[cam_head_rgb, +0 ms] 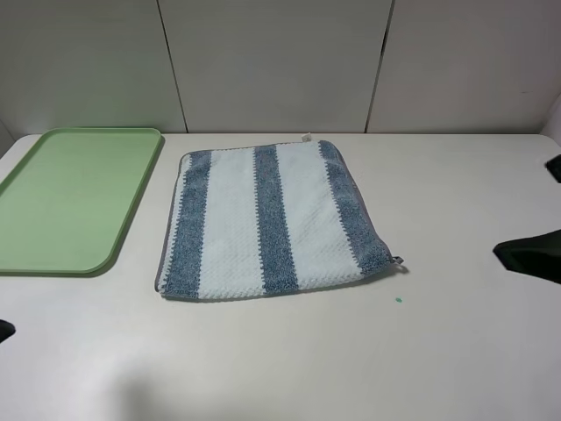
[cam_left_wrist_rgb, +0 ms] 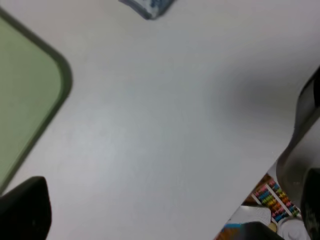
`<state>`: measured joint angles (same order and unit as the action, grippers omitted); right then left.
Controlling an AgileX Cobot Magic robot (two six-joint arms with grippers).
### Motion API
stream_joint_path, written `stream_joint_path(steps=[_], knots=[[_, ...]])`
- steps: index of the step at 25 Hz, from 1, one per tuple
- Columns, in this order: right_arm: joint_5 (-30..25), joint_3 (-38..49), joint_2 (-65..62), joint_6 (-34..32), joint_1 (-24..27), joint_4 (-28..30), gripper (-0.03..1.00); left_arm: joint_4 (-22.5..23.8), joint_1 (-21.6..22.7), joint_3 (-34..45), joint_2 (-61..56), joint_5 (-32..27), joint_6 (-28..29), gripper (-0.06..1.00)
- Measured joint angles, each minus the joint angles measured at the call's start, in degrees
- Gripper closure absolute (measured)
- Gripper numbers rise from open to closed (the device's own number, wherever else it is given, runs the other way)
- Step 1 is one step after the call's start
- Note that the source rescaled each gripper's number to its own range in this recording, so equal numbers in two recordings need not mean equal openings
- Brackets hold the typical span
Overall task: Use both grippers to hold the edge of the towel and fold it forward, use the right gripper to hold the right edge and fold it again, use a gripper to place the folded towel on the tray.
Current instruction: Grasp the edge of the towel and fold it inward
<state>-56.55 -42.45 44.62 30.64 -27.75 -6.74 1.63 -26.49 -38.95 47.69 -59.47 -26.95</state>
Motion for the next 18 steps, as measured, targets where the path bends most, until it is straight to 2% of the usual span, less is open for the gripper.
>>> stream_joint_path(steps=[5,11,18], knots=[[3.92,0.00,7.04,6.33,-5.10,0.76,-0.03,0.00,-0.08,-0.18,7.56,4.87,-3.00,-0.06],[9.49,0.00,13.21,13.01,-6.75,7.20,-0.03,0.68,-0.08,-0.18,14.60,7.07,-6.63,-0.06],[15.33,0.00,19.46,15.64,-6.75,12.08,-0.03,7.23,-0.08,-0.18,18.09,12.25,-15.34,-0.06]])
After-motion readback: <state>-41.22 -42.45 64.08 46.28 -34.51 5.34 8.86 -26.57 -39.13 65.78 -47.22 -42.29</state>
